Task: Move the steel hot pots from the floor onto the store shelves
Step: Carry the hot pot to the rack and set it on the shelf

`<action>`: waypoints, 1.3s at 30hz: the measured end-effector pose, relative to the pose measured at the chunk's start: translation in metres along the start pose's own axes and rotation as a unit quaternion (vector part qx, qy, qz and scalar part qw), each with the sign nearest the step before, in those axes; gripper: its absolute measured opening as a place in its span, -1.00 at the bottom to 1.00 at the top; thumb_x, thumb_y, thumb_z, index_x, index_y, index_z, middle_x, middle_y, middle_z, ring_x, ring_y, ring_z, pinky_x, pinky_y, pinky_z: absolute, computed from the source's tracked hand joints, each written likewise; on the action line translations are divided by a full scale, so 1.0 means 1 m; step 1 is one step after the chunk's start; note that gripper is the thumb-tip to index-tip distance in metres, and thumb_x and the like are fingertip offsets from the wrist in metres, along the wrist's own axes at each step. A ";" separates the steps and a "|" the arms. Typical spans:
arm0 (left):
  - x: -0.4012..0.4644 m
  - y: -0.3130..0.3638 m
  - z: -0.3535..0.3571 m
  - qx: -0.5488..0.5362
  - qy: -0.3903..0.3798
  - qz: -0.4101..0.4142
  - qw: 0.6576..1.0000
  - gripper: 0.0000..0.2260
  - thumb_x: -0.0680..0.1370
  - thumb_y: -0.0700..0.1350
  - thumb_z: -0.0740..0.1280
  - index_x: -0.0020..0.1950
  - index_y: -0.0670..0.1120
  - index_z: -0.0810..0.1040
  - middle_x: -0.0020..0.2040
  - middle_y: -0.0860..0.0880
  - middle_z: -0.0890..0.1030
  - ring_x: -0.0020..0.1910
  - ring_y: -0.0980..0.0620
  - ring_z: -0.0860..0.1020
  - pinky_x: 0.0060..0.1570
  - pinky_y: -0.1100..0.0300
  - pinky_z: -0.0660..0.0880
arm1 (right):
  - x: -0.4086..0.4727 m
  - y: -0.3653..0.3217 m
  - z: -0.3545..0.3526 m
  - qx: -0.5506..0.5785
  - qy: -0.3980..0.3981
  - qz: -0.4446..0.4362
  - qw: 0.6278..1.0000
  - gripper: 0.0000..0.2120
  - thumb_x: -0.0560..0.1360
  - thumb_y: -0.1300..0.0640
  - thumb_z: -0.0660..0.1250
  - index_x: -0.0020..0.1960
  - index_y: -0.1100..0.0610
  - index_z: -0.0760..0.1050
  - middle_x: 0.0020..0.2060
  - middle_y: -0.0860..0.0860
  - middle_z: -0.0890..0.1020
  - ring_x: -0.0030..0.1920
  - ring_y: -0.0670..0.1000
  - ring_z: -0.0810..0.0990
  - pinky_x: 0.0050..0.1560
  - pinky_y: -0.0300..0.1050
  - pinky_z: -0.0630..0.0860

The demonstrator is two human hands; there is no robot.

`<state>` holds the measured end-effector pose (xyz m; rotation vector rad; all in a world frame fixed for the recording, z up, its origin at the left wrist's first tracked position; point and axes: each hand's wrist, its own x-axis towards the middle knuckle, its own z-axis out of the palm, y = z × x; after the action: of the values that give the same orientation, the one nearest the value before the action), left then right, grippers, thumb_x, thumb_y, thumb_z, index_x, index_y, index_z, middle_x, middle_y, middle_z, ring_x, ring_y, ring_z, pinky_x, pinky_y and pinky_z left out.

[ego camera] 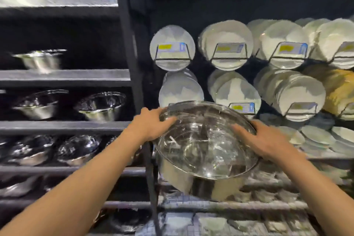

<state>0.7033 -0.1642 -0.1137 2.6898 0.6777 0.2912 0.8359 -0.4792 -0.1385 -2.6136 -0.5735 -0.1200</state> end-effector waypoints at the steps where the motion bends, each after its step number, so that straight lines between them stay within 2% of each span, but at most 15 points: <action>1: -0.011 -0.010 -0.005 -0.001 0.008 -0.017 1.000 -0.15 0.30 0.58 0.01 0.48 0.20 0.38 0.34 -0.26 0.46 0.31 -0.33 0.43 0.27 -0.19 0.43 | 0.004 -0.009 0.003 -0.005 -0.006 -0.019 1.000 0.01 0.26 -0.72 -0.11 0.45 -0.12 0.39 0.26 0.13 0.61 0.25 0.23 0.55 0.12 0.08 0.46; 5: -0.066 -0.049 -0.027 0.005 0.046 -0.101 0.994 -0.10 0.31 0.57 -0.02 0.50 0.10 0.39 0.29 -0.23 0.56 0.36 -0.24 0.41 0.30 -0.14 0.42 | 0.014 -0.053 0.019 0.018 -0.056 -0.105 0.993 0.04 0.24 -0.72 -0.12 0.46 -0.11 0.37 0.31 0.18 0.56 0.33 0.27 0.47 0.29 0.19 0.44; 7: -0.104 -0.071 -0.041 0.011 0.069 -0.142 0.987 -0.12 0.31 0.56 -0.02 0.46 0.09 0.43 0.23 -0.19 0.61 0.39 -0.22 0.38 0.29 -0.14 0.42 | 0.011 -0.083 0.033 0.017 -0.085 -0.137 0.987 0.03 0.24 -0.72 -0.10 0.50 -0.12 0.30 0.35 0.21 0.51 0.38 0.27 0.40 0.30 0.20 0.40; 9: -0.148 -0.095 -0.055 0.025 0.096 -0.189 0.977 -0.17 0.36 0.53 0.03 0.45 0.06 0.45 0.26 -0.19 0.60 0.39 -0.22 0.37 0.28 -0.13 0.43 | -0.001 -0.118 0.049 0.029 -0.107 -0.190 0.976 -0.01 0.27 -0.70 -0.07 0.50 -0.13 0.30 0.38 0.19 0.49 0.40 0.25 0.39 0.27 0.19 0.38; 12: -0.219 -0.136 -0.076 0.030 0.136 -0.271 0.952 -0.20 0.38 0.54 0.08 0.45 0.10 0.44 0.27 -0.22 0.57 0.30 -0.22 0.48 0.25 -0.13 0.48 | -0.029 -0.180 0.079 0.063 -0.161 -0.266 0.949 -0.03 0.25 -0.73 -0.08 0.40 -0.14 0.38 0.29 0.14 0.57 0.29 0.23 0.50 0.22 0.18 0.48; 15: -0.289 -0.176 -0.100 0.056 0.151 -0.343 0.925 -0.21 0.39 0.57 0.06 0.46 0.13 0.44 0.24 -0.23 0.58 0.23 -0.24 0.53 0.23 -0.10 0.51 | -0.065 -0.251 0.110 0.053 -0.214 -0.315 0.923 0.11 0.21 -0.75 -0.14 0.53 -0.10 0.26 0.39 0.22 0.47 0.41 0.29 0.39 0.31 0.25 0.42; 17: -0.333 -0.200 -0.118 0.085 0.167 -0.374 0.908 -0.24 0.45 0.52 0.08 0.43 0.04 0.48 0.13 -0.19 0.64 0.14 -0.22 0.58 0.13 -0.02 0.54 | -0.091 -0.299 0.127 0.058 -0.236 -0.353 0.904 0.16 0.20 -0.76 -0.13 0.57 -0.07 0.21 0.43 0.22 0.45 0.47 0.28 0.32 0.35 0.24 0.39; 19: -0.374 -0.221 -0.137 0.101 0.187 -0.396 0.893 -0.26 0.45 0.51 0.09 0.32 -0.02 0.55 -0.06 -0.13 0.66 -0.02 -0.17 0.60 0.01 0.03 0.56 | -0.118 -0.346 0.145 0.072 -0.253 -0.379 0.887 0.17 0.17 -0.77 -0.11 0.57 -0.08 0.22 0.43 0.25 0.44 0.45 0.30 0.35 0.35 0.24 0.40; 22: -0.428 -0.251 -0.158 0.099 0.221 -0.423 0.873 -0.27 0.43 0.49 0.08 0.22 -0.06 0.59 -0.08 -0.15 0.68 0.01 -0.19 0.60 0.04 -0.06 0.59 | -0.155 -0.411 0.171 0.088 -0.270 -0.415 0.864 0.19 0.14 -0.78 -0.09 0.58 -0.12 0.20 0.46 0.24 0.41 0.39 0.28 0.44 0.29 0.20 0.46; 24: -0.459 -0.268 -0.168 0.112 0.238 -0.443 0.857 -0.34 0.50 0.45 0.13 0.24 -0.06 0.57 -0.06 -0.14 0.70 0.00 -0.19 0.62 0.03 -0.06 0.59 | -0.180 -0.446 0.185 0.092 -0.270 -0.439 0.852 0.18 0.15 -0.78 -0.08 0.59 -0.13 0.16 0.49 0.22 0.37 0.41 0.26 0.41 0.20 0.19 0.47; 25: -0.472 -0.277 -0.172 0.120 0.240 -0.455 0.849 -0.37 0.53 0.42 0.14 0.27 -0.05 0.55 -0.04 -0.13 0.70 0.00 -0.18 0.62 0.03 -0.05 0.60 | -0.191 -0.462 0.190 0.094 -0.270 -0.451 0.846 0.17 0.15 -0.78 -0.08 0.59 -0.13 0.16 0.49 0.22 0.37 0.44 0.25 0.38 0.22 0.20 0.45; 33: -0.512 -0.353 -0.197 0.136 0.245 -0.538 0.795 -0.35 0.48 0.49 0.09 0.20 -0.02 0.52 -0.21 -0.02 0.53 -0.05 -0.09 0.51 -0.06 -0.02 0.59 | -0.228 -0.571 0.235 0.084 -0.292 -0.505 0.808 0.14 0.17 -0.77 -0.07 0.55 -0.12 0.22 0.40 0.23 0.44 0.42 0.27 0.38 0.30 0.24 0.43; 36: -0.495 -0.384 -0.211 0.128 0.254 -0.529 0.799 -0.32 0.46 0.49 0.10 0.15 -0.08 0.53 -0.22 -0.06 0.63 -0.16 -0.09 0.61 -0.15 -0.01 0.63 | -0.217 -0.607 0.248 0.083 -0.301 -0.506 0.804 0.11 0.19 -0.74 -0.06 0.56 -0.13 0.19 0.46 0.25 0.37 0.47 0.29 0.33 0.34 0.26 0.40; 39: -0.461 -0.419 -0.230 0.124 0.265 -0.510 0.809 -0.33 0.45 0.48 0.11 0.14 -0.07 0.54 -0.21 -0.08 0.66 -0.24 -0.05 0.63 -0.22 0.06 0.62 | -0.188 -0.638 0.257 0.089 -0.294 -0.493 0.814 0.12 0.21 -0.73 -0.03 0.61 -0.13 0.11 0.50 0.25 0.30 0.43 0.33 0.37 0.32 0.28 0.42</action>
<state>0.0654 0.0201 -0.1140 1.9939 2.2973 0.6725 0.3967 0.0824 -0.1348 -1.8641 -1.9949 0.4203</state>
